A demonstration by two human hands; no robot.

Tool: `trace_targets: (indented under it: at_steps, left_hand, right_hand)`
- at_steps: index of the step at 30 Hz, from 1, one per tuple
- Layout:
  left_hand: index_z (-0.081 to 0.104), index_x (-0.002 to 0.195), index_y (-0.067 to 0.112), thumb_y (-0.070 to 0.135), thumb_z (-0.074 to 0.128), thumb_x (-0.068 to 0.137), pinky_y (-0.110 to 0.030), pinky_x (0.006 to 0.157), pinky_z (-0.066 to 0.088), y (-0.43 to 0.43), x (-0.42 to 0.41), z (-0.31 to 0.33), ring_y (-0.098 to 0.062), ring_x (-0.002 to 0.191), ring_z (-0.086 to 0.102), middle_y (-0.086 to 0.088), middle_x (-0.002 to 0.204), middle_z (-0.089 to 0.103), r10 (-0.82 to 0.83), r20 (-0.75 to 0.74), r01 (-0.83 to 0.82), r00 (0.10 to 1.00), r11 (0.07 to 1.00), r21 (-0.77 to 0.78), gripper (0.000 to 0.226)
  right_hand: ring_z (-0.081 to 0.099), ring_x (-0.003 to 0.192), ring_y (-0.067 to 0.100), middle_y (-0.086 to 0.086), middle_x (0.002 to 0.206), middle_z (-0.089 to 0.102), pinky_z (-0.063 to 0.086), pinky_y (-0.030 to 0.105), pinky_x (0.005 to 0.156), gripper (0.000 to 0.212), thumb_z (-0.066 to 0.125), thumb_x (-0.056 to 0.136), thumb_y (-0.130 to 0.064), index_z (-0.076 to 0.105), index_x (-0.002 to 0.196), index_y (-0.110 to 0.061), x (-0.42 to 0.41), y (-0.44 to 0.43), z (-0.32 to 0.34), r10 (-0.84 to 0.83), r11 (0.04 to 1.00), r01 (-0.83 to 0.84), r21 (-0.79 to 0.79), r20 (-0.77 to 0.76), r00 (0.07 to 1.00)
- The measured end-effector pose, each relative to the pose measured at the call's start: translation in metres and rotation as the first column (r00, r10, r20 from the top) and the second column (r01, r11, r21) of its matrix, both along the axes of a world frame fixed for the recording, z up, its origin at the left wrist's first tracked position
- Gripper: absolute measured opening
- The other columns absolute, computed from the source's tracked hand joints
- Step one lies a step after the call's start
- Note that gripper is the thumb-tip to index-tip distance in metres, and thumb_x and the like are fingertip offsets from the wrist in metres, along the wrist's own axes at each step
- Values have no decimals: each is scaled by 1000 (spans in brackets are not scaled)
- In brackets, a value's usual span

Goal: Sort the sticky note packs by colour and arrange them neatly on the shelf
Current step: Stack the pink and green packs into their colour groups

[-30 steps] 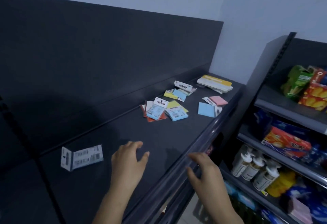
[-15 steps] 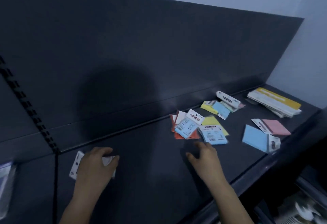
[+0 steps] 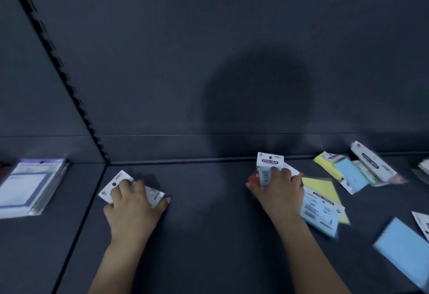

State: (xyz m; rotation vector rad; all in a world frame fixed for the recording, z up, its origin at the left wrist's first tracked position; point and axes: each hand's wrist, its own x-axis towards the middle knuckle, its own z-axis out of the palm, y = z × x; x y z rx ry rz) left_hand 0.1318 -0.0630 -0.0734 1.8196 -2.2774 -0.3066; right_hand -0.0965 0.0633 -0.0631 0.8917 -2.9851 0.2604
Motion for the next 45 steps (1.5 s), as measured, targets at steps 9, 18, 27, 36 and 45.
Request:
trace_targets:
  at_steps: [9, 18, 27, 36, 45]
  left_hand:
    - [50, 115, 7, 16, 64, 75, -39, 92, 41, 5, -12, 1, -28, 115, 35, -9, 125, 40, -116, -135, 122, 984, 992, 40, 44]
    - [43, 112, 4, 29, 62, 77, -34, 75, 40, 24, -4, 14, -31, 102, 50, -12, 112, 54, 184, -15, -183, 983, 983, 26, 47]
    - [57, 108, -1, 22, 38, 74, -28, 61, 52, 40, 59, 60, -28, 70, 58, -17, 89, 61, 728, -658, 348, -192, 677, 648, 46]
    - [56, 112, -3, 6, 42, 88, -33, 58, 59, 71, 189, 74, -27, 65, 69, -17, 88, 71, 604, -735, 148, -308, 794, 590, 29]
    - [56, 114, 2, 13, 40, 91, -35, 65, 58, 91, 369, 103, -28, 76, 70, -20, 95, 72, 499, -838, -23, -221, 856, 516, 30]
  right_hand:
    - [52, 101, 31, 12, 114, 57, 43, 37, 80, 42, 58, 83, -17, 51, 124, -13, 1, -4, 11, 231, 944, -163, -286, 224, 947]
    - [66, 82, 16, 0, 85, 71, 49, 29, 70, 27, 48, 89, 0, 61, 101, -21, 38, 0, 27, 521, 723, 144, -676, 670, 529]
    - [71, 84, 22, 13, 98, 71, 55, 29, 69, 28, 47, 90, 4, 62, 108, -12, 100, -3, 36, 652, 728, 206, -654, 753, 85]
    - [69, 65, 29, 11, 81, 71, 55, 34, 54, 17, 51, 91, -2, 62, 99, -10, 241, -25, 60, 678, 735, 86, -673, 724, -127]
    - [57, 63, 16, 2, 75, 64, 42, 28, 53, 18, 46, 89, 1, 60, 89, -11, 427, -64, 77, 688, 725, 108, -680, 712, -141]
